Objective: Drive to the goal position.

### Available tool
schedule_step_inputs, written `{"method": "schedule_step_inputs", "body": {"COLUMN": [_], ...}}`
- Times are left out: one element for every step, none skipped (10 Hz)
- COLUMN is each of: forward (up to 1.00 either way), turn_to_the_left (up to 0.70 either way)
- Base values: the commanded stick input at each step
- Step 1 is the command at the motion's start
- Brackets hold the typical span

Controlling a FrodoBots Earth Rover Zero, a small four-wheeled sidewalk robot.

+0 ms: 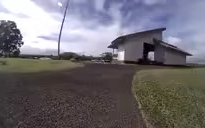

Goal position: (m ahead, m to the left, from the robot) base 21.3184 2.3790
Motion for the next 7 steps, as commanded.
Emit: {"method": "schedule_step_inputs", "body": {"forward": [0.5, 0.5, 0.5, 0.5, 0.5, 0.5, 0.5], "turn_to_the_left": [0.0, 0.0, 0.0, 0.0, 0.0, 0.0, 0.0]}}
